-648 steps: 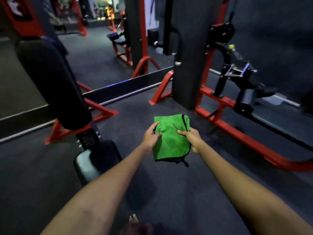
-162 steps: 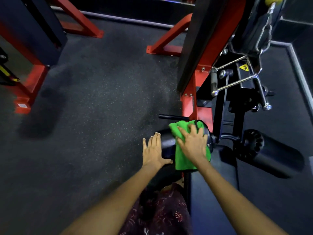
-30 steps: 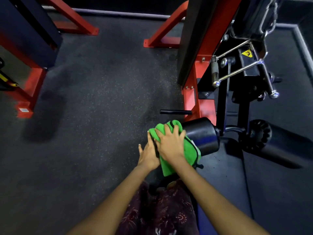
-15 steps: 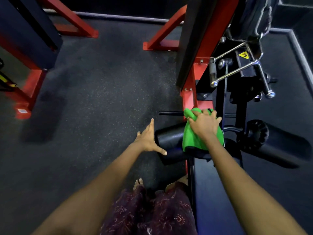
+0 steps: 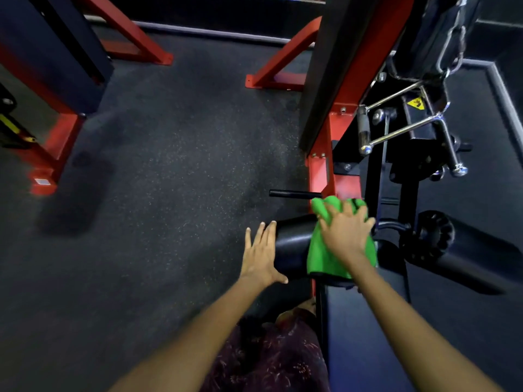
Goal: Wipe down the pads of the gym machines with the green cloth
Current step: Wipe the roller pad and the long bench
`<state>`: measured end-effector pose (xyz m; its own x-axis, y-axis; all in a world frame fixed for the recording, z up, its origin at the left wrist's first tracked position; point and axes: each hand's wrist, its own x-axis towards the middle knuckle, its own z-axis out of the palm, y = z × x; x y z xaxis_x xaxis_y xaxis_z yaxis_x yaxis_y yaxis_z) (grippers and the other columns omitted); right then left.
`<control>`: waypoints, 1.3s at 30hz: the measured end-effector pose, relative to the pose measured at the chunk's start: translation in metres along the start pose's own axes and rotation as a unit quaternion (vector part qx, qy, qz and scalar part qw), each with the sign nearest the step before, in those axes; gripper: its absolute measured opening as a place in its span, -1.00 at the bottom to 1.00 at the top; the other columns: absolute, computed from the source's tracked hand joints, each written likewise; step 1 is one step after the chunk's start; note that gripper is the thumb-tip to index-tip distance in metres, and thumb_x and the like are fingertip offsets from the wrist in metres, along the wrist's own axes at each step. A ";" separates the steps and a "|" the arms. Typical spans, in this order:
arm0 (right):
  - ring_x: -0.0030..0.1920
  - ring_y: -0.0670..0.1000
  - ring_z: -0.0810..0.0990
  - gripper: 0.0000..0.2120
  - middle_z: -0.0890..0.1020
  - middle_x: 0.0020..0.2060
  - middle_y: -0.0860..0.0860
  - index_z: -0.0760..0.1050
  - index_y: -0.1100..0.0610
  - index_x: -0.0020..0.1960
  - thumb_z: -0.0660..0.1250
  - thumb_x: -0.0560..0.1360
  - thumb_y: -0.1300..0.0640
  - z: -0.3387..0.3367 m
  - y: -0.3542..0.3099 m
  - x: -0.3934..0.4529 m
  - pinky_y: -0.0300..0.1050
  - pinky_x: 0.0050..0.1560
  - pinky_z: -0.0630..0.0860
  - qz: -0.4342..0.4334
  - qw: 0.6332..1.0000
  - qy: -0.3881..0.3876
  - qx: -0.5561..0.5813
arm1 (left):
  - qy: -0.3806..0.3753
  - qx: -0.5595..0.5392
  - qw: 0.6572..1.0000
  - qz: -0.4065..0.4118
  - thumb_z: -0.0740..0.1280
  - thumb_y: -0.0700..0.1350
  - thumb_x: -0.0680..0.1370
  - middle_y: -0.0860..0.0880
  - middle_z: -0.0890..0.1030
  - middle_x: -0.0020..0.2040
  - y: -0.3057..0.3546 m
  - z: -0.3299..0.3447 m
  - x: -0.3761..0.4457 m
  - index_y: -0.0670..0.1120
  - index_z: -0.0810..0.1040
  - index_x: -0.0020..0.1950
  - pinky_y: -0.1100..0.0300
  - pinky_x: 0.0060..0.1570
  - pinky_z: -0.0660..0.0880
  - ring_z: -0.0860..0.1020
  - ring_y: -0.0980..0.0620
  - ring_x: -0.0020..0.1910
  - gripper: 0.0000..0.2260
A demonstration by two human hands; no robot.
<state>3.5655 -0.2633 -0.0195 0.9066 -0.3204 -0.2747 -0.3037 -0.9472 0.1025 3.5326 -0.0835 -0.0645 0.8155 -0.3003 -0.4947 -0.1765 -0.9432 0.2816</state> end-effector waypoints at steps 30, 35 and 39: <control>0.24 0.20 0.34 -0.51 0.43 0.30 0.06 0.45 -0.14 0.34 0.26 0.41 -0.12 0.017 -0.019 -0.059 0.10 0.15 0.37 -0.038 0.949 0.040 0.311 | -0.009 -0.649 0.759 -0.056 0.29 -0.16 0.58 -0.03 0.55 0.13 0.047 -0.037 -0.016 -0.11 0.40 0.34 0.44 0.03 0.44 0.53 0.11 0.07 -0.67; 0.34 -0.01 0.27 -0.31 0.29 0.37 0.04 0.35 -0.09 0.36 0.35 0.25 -0.17 -0.006 0.015 -0.074 -0.16 0.38 0.17 0.024 0.808 0.050 0.587 | -0.102 -0.676 0.727 -0.065 0.22 -0.11 0.62 -0.06 0.62 0.00 0.071 -0.055 -0.008 -0.14 0.51 0.24 0.07 0.06 0.56 0.60 -0.04 -0.02 -0.76; 0.29 0.07 0.42 -0.26 0.35 0.35 0.09 0.28 0.12 0.43 0.49 0.34 0.00 -0.009 0.071 -0.086 0.04 0.34 0.37 0.231 0.697 0.031 0.678 | -0.147 -0.691 0.702 -0.089 0.18 -0.07 0.64 -0.06 0.65 -0.10 0.093 -0.057 -0.006 -0.12 0.50 0.22 0.13 -0.21 0.58 0.63 0.01 -0.21 -0.77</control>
<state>3.4692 -0.3026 0.0201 0.6181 -0.6333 -0.4656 -0.5274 0.1050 -0.8431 3.5430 -0.1612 0.0119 0.5717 -0.4040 -0.7141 0.7828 0.0079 0.6222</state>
